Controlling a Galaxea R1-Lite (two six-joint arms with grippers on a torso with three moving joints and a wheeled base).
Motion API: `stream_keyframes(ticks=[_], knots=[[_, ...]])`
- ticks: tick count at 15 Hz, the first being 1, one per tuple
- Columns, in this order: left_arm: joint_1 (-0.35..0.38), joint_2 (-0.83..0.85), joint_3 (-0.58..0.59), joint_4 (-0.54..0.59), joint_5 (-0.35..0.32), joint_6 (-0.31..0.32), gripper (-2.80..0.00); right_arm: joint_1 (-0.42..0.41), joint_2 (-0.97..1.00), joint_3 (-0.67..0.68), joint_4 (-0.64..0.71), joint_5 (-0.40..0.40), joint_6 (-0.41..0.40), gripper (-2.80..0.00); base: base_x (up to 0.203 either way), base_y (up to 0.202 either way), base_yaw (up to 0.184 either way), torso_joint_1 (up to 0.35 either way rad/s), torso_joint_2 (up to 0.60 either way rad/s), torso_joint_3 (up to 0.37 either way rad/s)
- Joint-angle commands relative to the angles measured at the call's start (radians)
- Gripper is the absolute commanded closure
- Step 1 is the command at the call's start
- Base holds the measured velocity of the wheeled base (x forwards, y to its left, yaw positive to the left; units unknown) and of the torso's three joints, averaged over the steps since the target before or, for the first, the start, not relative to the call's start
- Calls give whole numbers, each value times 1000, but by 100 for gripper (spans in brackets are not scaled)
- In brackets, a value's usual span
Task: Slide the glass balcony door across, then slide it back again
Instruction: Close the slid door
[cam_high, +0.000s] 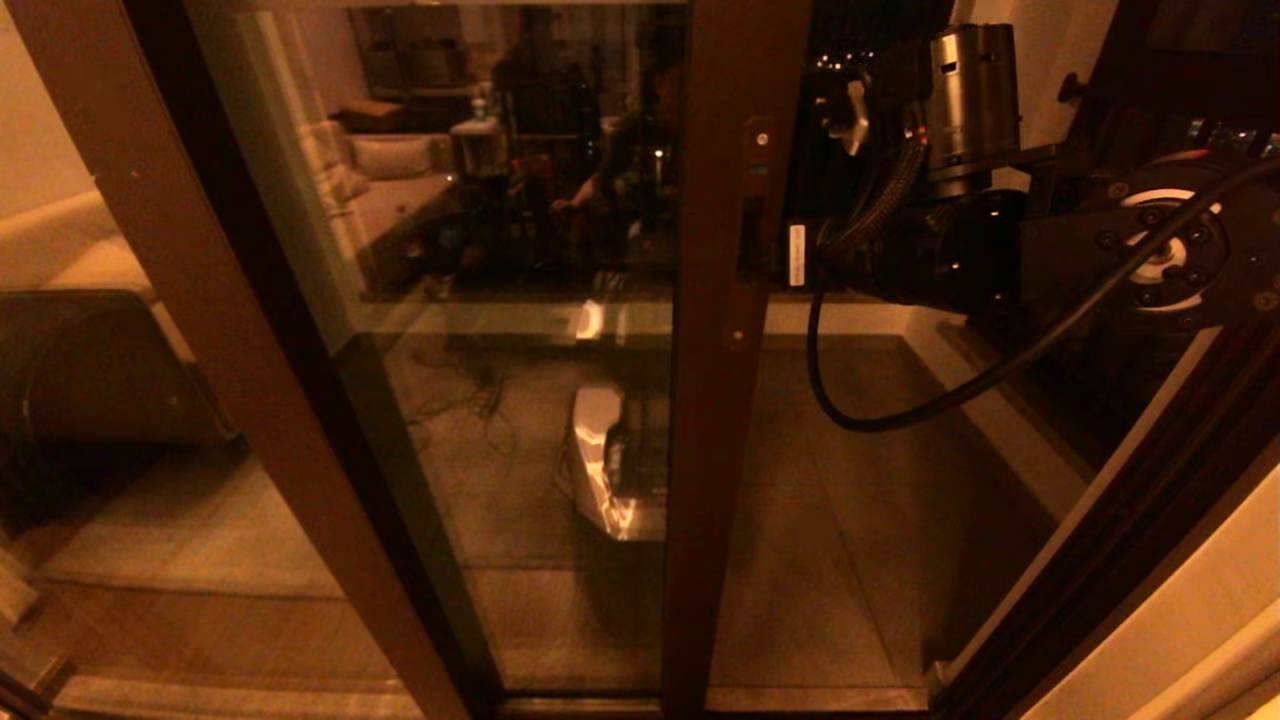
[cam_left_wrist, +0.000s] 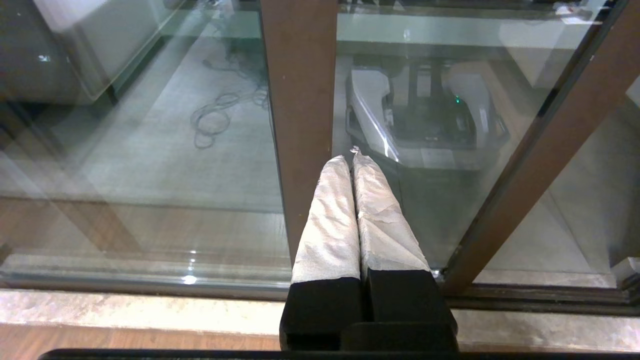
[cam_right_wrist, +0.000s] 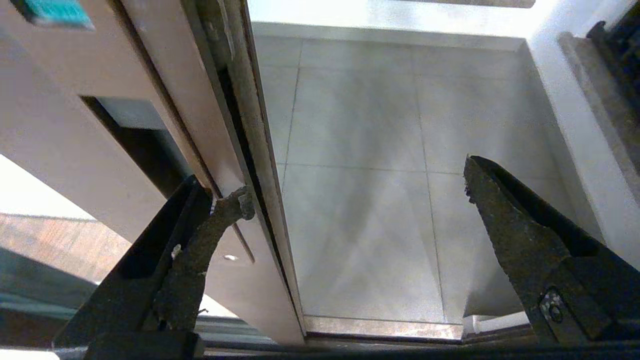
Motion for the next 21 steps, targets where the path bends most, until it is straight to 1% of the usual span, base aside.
stream_keyframes(ticks=[1,3,9,17,21], knots=[[0,0,0,1,0,0,0,1,-21,22,-3,-5,1,-280,0,0,0,0,0,0],[0,0,0,1,0,0,0,3,-36,45,-3,-5,-11,-280,0,0,0,0,0,0],[0,0,0,1,0,0,0,0,-44,60,-3,-5,-10,-280,0,0,0,0,0,0],[0,0,0,2,0,0,0,-42,-58,71,-4,-5,-11,-280,0,0,0,0,0,0],[0,0,0,1,0,0,0,-44,-72,91,-3,-5,-10,-280,0,0,0,0,0,0]])
